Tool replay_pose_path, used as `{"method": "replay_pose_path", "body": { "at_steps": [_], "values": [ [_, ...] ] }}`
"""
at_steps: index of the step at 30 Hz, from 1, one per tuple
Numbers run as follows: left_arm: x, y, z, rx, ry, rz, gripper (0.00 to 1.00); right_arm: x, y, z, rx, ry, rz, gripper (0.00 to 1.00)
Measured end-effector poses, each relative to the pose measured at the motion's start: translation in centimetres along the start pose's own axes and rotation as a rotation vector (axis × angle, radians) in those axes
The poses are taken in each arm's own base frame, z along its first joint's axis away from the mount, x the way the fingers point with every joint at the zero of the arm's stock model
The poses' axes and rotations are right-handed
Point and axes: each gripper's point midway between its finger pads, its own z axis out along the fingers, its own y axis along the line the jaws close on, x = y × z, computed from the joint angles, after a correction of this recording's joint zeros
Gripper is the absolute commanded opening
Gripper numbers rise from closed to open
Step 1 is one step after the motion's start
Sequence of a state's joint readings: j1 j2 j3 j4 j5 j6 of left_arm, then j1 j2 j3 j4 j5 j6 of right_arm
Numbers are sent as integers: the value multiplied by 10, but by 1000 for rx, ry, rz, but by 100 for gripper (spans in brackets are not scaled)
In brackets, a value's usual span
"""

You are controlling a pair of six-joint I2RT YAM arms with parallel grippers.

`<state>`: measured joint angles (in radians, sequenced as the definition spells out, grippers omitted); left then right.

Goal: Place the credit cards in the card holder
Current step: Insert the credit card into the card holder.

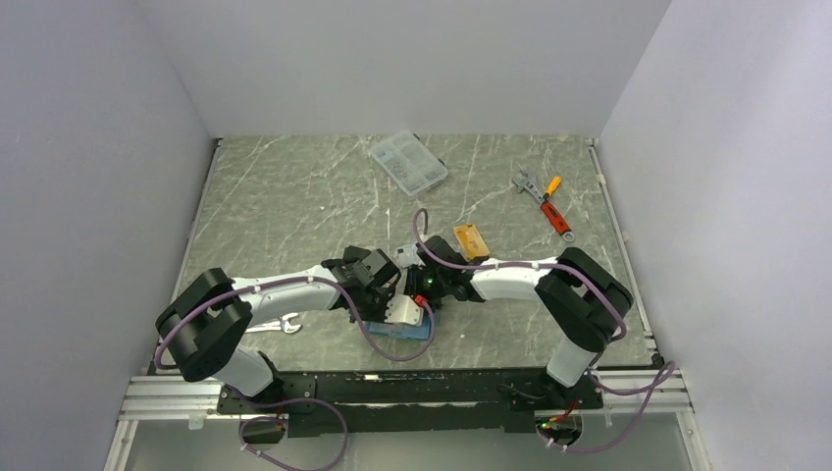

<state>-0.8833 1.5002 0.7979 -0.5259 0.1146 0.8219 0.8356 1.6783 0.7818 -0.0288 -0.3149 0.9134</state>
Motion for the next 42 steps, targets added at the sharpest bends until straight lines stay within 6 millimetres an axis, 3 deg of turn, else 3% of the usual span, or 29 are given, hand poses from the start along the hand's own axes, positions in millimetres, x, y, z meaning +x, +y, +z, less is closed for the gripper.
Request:
{"method": "replay_pose_path", "body": {
  "at_steps": [4,13,15,19,28,42],
  "values": [
    [0,0,0,0,0,0,0,1,7,6,3,16,-34,24],
    [0,0,0,-1,-1,0,0,3,13,8,-9,39,-70,33],
    [0,0,0,-3,-3,0,0,5,11,4,-16,44,-70,28],
    [-2,1,0,-13,-14,3,0,14,-2,-6,-16,49,-57,0],
    [-2,2,0,-17,-17,5,0,19,-8,-5,-17,67,-40,0],
    [2,3,-1,-26,1,-1,0,19,9,9,-10,104,-88,0]
  ]
}}
